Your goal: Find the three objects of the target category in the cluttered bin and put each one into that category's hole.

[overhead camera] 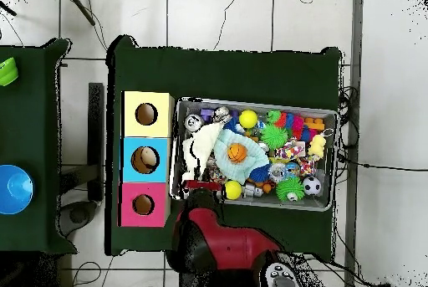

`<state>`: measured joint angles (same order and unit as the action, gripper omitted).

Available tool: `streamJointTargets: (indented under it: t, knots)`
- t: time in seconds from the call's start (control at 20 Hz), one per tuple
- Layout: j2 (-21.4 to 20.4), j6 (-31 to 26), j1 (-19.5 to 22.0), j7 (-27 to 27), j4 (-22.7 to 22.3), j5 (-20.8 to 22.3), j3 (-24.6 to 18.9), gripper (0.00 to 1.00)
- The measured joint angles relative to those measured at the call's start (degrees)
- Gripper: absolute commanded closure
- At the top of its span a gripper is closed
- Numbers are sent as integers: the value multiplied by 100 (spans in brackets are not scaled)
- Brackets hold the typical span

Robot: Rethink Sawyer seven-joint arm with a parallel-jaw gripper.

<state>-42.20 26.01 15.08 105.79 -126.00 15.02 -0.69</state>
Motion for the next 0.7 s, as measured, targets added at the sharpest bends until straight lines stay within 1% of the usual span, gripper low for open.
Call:
streamJointTargets:
  t: [0.7]
  knots:
    - [60, 130, 20, 0, 2, -1, 28, 0]
